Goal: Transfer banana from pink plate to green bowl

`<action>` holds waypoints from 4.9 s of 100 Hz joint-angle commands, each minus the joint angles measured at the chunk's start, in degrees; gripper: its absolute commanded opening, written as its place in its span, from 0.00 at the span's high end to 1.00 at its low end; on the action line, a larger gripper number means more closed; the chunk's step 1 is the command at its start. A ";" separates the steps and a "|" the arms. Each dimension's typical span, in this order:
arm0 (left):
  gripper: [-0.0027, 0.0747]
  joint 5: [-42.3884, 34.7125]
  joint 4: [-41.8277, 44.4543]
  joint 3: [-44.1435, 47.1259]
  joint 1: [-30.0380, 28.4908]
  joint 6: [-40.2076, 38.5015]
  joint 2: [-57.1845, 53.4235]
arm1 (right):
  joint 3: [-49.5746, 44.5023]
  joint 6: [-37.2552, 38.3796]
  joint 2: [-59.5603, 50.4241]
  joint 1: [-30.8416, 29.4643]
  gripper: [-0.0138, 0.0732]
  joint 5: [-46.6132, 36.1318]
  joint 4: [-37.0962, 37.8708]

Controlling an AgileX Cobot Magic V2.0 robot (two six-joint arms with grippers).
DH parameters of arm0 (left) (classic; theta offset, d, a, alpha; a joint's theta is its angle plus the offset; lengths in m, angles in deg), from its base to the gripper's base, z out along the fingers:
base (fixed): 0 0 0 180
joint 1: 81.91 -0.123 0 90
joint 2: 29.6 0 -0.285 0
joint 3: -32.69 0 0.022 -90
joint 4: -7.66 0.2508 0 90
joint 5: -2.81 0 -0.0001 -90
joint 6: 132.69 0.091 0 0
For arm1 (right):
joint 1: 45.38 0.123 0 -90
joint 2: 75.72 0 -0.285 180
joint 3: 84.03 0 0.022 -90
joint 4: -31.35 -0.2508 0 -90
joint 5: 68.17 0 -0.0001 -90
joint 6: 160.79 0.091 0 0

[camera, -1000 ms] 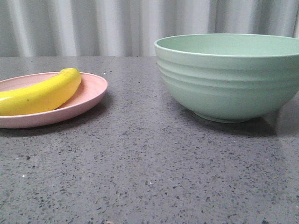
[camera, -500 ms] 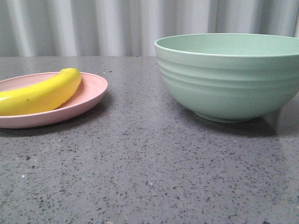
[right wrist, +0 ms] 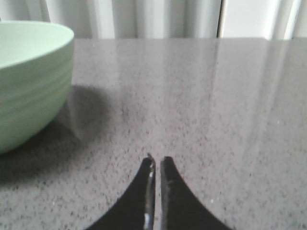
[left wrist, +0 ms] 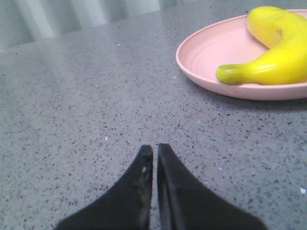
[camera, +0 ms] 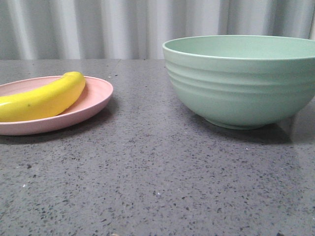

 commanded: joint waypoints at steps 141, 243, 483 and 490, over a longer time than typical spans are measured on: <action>0.99 -19.46 -2.90 -2.89 -0.16 -0.51 -1.44 | 3.54 -0.34 2.09 5.70 0.92 -7.59 0.00; 0.42 -24.14 -8.60 -23.69 -0.16 -0.51 29.84 | 29.26 -0.34 29.63 6.06 0.90 9.22 -2.57; 0.99 26.91 -14.87 -67.99 22.16 4.19 79.01 | 37.97 -0.96 32.28 7.38 0.83 20.13 -4.86; 0.99 27.67 -14.87 -70.09 24.79 4.19 78.53 | 40.00 -1.42 33.87 8.79 0.73 21.80 -7.30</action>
